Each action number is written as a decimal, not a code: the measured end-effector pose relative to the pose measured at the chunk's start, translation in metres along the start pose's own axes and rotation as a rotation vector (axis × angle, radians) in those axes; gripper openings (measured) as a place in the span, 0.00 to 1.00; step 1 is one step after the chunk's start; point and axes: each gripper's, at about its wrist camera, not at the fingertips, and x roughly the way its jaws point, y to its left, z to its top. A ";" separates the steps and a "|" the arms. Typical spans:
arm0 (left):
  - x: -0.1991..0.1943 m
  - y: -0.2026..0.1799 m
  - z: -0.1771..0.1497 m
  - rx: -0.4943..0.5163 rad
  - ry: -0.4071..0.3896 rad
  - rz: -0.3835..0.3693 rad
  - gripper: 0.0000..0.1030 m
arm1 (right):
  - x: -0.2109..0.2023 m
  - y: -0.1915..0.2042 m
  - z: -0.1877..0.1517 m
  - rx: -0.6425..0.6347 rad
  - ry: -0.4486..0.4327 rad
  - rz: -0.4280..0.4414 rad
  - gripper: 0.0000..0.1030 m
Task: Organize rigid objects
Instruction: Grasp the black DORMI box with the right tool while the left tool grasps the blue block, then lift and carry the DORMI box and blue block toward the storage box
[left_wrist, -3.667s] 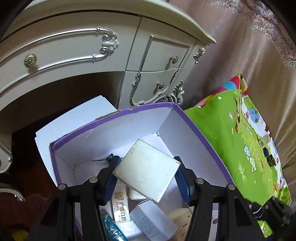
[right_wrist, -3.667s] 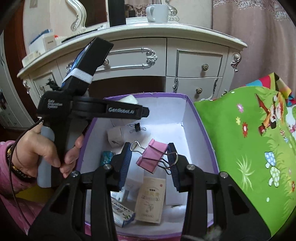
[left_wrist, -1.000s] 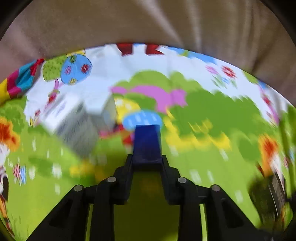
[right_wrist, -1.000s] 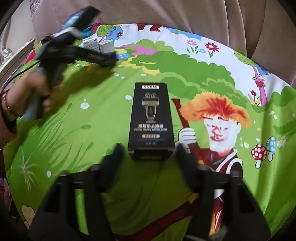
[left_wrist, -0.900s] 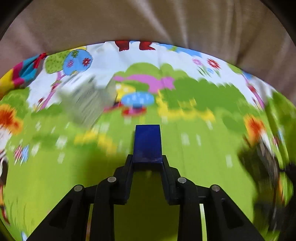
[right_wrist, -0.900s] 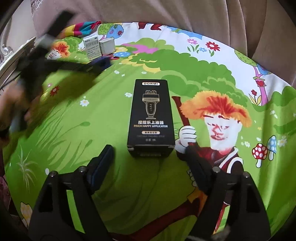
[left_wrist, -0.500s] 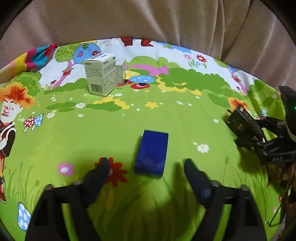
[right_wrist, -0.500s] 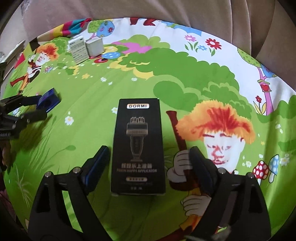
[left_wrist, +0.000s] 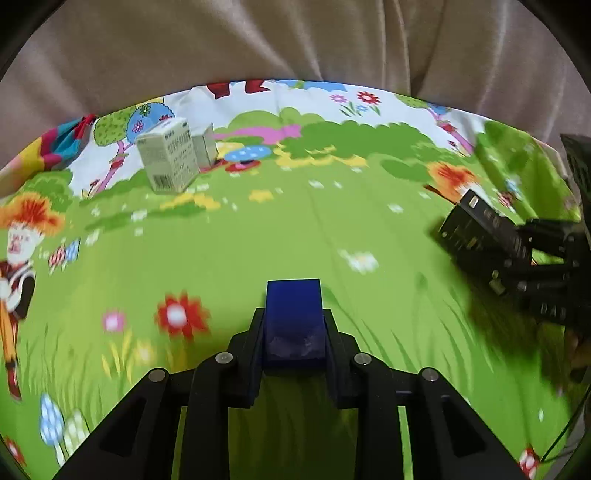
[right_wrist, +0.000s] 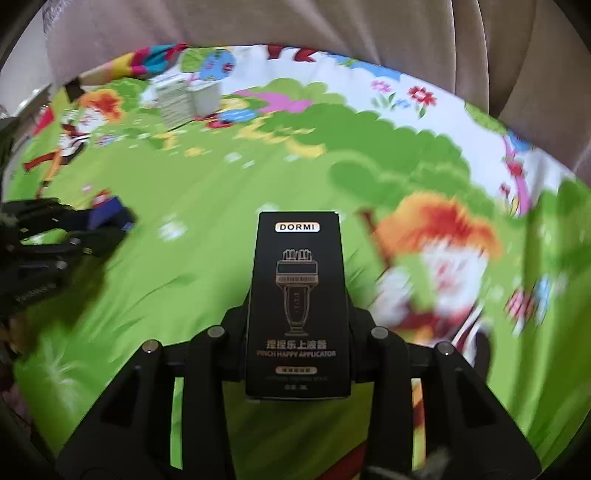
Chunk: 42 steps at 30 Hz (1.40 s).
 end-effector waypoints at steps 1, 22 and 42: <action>-0.005 -0.001 -0.006 -0.013 -0.001 -0.007 0.27 | -0.004 0.005 -0.007 0.007 -0.007 -0.004 0.41; -0.342 -0.034 -0.073 -0.048 -0.900 0.198 0.28 | -0.319 0.178 -0.076 -0.087 -1.016 -0.203 0.41; -0.341 0.011 -0.126 -0.141 -0.806 0.210 0.28 | -0.327 0.216 -0.074 -0.155 -0.978 -0.091 0.42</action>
